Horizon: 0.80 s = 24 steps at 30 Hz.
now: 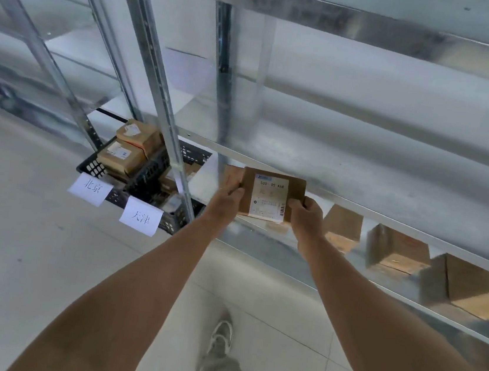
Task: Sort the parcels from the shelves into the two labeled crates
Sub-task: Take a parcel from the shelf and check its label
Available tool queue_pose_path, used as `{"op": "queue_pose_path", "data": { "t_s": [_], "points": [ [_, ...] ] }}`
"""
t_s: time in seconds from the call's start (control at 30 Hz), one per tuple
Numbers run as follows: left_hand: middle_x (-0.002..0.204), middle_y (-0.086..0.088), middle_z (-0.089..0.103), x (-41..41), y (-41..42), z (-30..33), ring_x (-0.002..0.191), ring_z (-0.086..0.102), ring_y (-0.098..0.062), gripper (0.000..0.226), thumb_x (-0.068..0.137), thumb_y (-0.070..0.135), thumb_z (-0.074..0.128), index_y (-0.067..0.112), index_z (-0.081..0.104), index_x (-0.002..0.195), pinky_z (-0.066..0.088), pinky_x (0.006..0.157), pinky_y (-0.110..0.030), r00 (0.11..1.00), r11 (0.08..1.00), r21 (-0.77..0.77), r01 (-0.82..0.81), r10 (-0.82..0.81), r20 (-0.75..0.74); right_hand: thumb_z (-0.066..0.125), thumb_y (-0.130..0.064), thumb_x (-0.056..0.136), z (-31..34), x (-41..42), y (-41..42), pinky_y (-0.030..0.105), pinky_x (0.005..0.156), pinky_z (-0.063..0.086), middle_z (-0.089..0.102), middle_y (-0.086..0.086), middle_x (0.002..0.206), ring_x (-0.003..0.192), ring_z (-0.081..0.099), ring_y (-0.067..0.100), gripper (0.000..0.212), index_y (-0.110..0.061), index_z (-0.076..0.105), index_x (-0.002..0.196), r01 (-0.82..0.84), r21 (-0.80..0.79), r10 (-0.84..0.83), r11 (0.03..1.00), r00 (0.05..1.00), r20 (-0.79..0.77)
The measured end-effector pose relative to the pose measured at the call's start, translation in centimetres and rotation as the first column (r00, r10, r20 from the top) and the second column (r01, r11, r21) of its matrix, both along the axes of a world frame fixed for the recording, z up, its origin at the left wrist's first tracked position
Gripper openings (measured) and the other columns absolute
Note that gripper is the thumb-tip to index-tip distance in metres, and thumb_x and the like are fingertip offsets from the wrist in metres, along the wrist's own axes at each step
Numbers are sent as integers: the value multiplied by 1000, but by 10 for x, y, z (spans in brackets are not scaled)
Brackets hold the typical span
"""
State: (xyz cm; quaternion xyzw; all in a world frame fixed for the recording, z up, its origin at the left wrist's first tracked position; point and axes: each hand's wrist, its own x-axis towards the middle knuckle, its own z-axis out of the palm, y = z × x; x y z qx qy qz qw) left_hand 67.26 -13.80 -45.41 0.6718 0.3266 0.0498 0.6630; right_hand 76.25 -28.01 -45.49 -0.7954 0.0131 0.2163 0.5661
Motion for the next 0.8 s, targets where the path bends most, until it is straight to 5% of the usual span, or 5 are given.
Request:
{"op": "queue_pose_path", "data": {
  "t_s": [0.17,0.3,0.5,0.73,0.8],
  "points": [
    [119,-11,65,6,68,-11,116,60,-30,33,106,18,36,13,57,132,50,98,-37,994,1000,7,3,-3,-112,50,-15,94,-23,8,74,44,80,53,70,13,97,90,65,30,14,-14,62,100,9,-44,-12,999,998,-66],
    [97,-2,62,0,122,-14,89,59,-18,24,108,17,36,22,56,120,47,70,-21,989,999,23,-42,45,-142,51,-15,94,-30,1,131,51,90,53,71,16,99,94,67,34,17,-23,55,79,12,-73,-19,997,996,-90],
    [115,-9,67,-19,205,-33,111,62,-27,31,105,26,38,17,62,124,50,102,-46,980,997,22,74,-68,-185,54,-20,91,-50,-18,207,51,89,56,72,9,97,94,69,30,25,-12,65,111,61,-104,-72,993,992,-103],
    [103,-13,70,-73,339,-53,97,63,-29,29,104,19,40,29,62,88,50,87,-43,970,986,-2,165,-162,-181,49,-11,96,-65,-92,328,41,87,55,65,6,95,91,62,26,15,-13,58,107,149,-56,-155,987,979,-134],
    [99,-10,69,-90,378,-54,98,63,-32,32,105,16,39,30,61,87,51,94,-48,966,983,-18,181,-181,-187,48,-8,95,-68,-113,365,39,84,56,66,6,95,89,63,25,17,-10,59,108,179,-28,-181,984,971,-155]
  ]
}}
